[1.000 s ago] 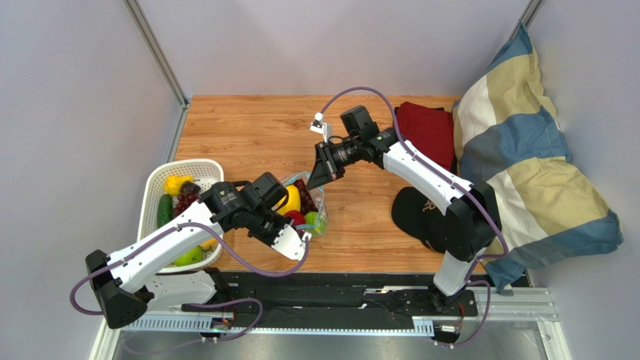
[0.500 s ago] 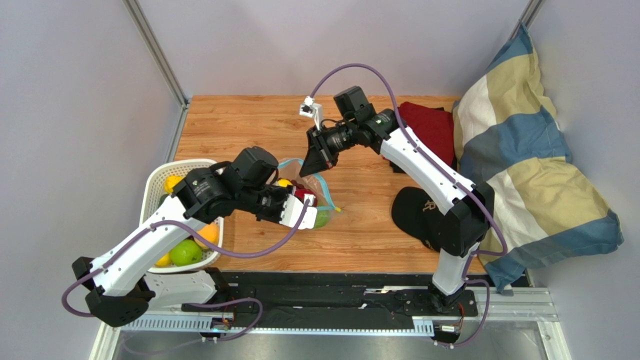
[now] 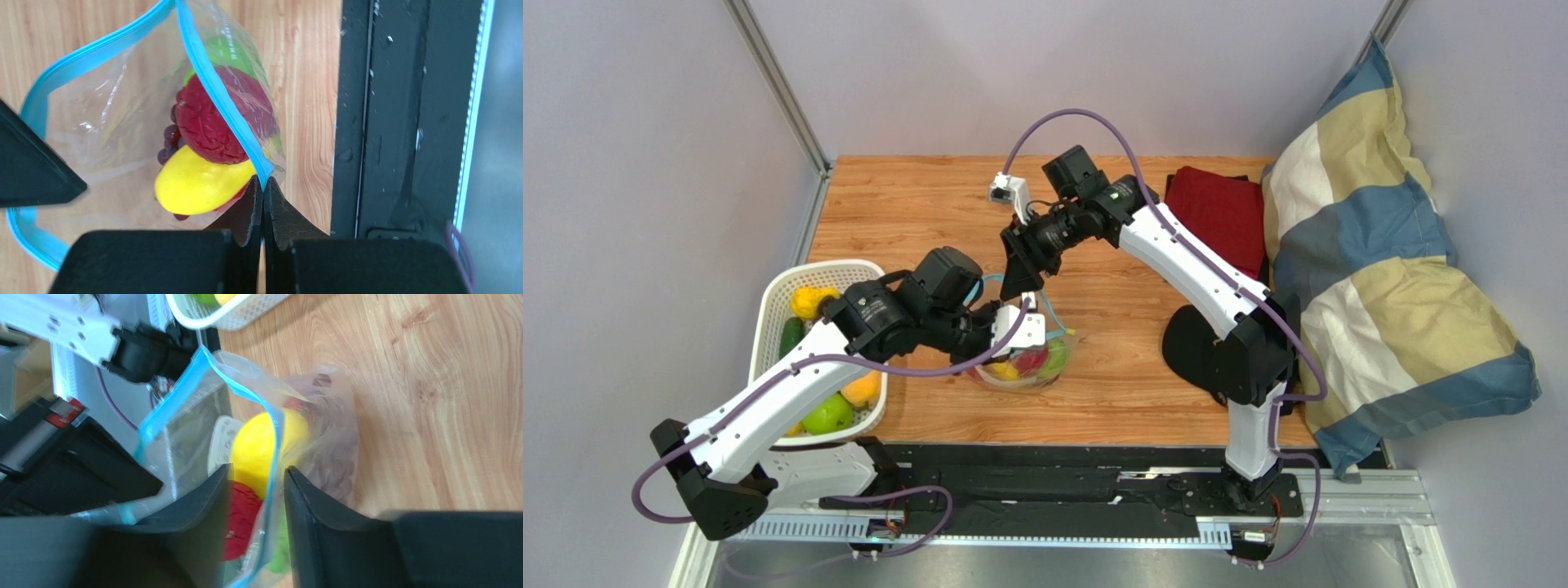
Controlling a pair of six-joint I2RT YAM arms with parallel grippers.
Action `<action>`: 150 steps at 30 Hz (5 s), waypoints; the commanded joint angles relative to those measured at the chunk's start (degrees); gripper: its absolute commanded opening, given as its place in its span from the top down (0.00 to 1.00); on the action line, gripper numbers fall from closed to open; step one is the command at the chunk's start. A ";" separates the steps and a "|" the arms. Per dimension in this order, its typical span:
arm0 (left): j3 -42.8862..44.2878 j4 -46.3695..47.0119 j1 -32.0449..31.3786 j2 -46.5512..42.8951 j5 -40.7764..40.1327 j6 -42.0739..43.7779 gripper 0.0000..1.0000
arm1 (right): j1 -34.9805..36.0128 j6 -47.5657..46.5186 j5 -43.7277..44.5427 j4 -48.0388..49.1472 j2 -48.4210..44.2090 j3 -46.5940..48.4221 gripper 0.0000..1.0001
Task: Place the food in the zip-top bag and seal the zipper
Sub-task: Adjust the zipper food storage bag at the center of the board, then zip the zipper food storage bag at the center of the board.
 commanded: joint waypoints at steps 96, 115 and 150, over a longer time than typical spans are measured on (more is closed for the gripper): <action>-1.54 29.35 2.37 9.44 15.53 7.91 0.57 | 2.05 -5.44 15.49 52.46 -49.24 -63.65 1.00; -1.37 20.12 6.23 8.04 11.31 11.95 0.99 | 1.52 -10.19 15.49 48.58 -53.98 -65.75 1.00; 7.16 18.98 7.12 10.32 18.60 5.89 1.00 | 1.70 -6.40 8.55 51.31 -41.42 -55.91 0.54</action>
